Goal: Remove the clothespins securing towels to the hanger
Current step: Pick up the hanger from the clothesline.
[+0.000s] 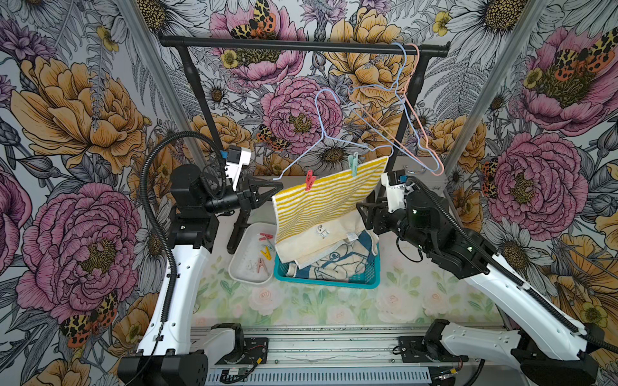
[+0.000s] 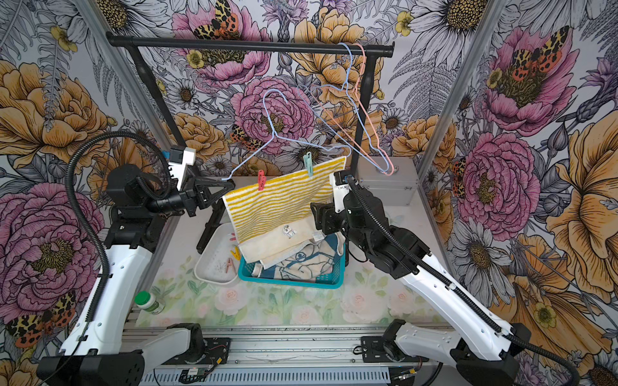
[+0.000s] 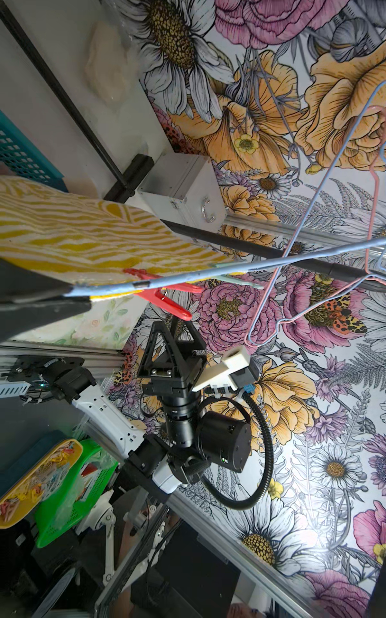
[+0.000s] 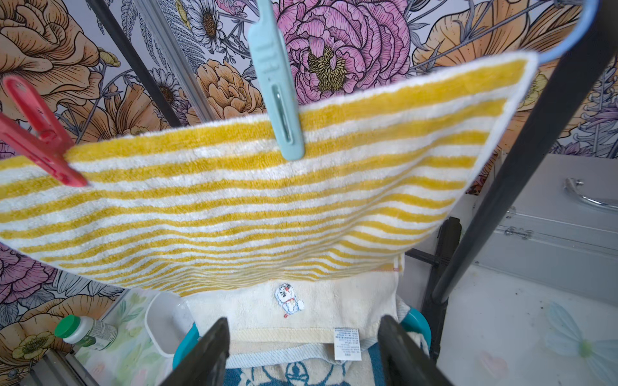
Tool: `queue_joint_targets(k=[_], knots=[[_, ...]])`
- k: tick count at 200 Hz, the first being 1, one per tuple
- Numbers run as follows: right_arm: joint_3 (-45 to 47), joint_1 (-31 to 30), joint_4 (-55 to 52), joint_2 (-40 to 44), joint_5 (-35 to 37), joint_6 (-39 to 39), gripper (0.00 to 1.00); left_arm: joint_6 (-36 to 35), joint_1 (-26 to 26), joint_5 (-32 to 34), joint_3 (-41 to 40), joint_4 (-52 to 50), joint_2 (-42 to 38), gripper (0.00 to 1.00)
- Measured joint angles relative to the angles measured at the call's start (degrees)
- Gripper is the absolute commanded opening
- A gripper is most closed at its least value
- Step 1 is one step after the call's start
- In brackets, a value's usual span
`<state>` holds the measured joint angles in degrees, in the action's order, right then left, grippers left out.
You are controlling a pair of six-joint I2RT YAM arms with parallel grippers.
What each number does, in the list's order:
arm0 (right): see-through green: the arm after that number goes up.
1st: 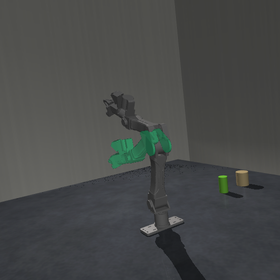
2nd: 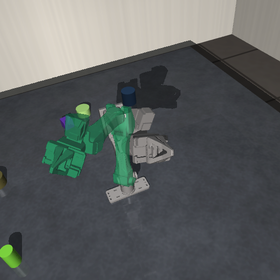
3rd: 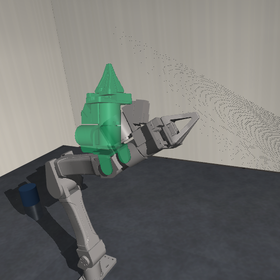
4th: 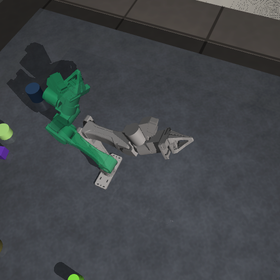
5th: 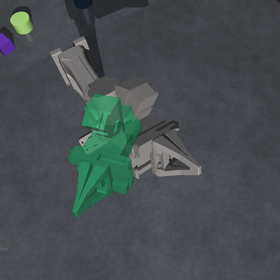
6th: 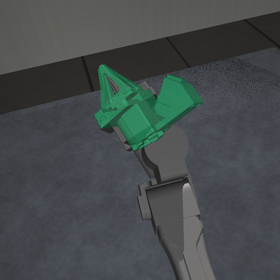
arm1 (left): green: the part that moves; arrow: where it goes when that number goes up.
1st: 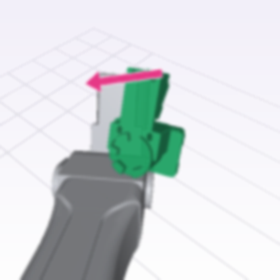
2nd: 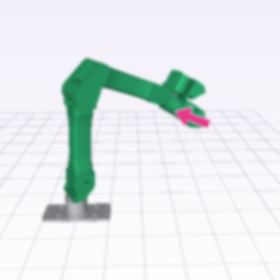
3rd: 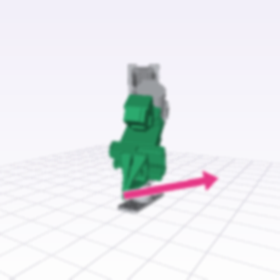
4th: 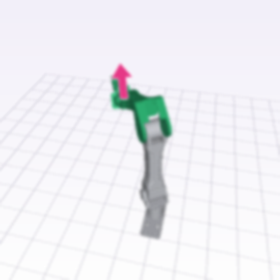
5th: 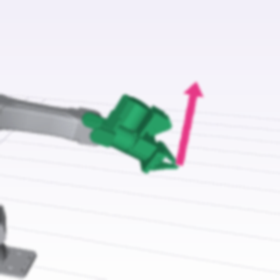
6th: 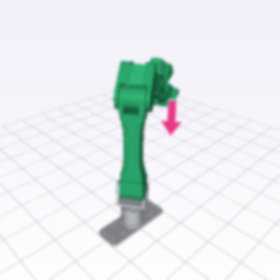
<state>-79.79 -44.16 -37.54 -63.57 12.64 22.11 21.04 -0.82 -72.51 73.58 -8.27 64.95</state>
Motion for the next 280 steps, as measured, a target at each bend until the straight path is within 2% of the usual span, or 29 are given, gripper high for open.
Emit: queue_joint_targets(k=[68,174,233,280], knots=[[0.0,0.0,0.0,0.0,1.0,0.3,0.69,-3.5,-2.7,-0.4,-5.5,-3.7,0.5,0.00],[0.2,0.0,0.0,-1.3,0.6,1.0,0.69,-4.5,-7.2,0.6,-15.4,-5.5,-1.4,0.00],[-2.4,-0.1,0.1,-7.8,-3.3,1.1,0.69,-5.8,-8.6,3.8,-18.8,-6.1,-3.6,0.00],[-8.0,-0.1,0.5,-12.2,-4.7,1.3,0.69,-8.7,-10.1,9.1,-20.0,-7.9,-5.2,0.00]])
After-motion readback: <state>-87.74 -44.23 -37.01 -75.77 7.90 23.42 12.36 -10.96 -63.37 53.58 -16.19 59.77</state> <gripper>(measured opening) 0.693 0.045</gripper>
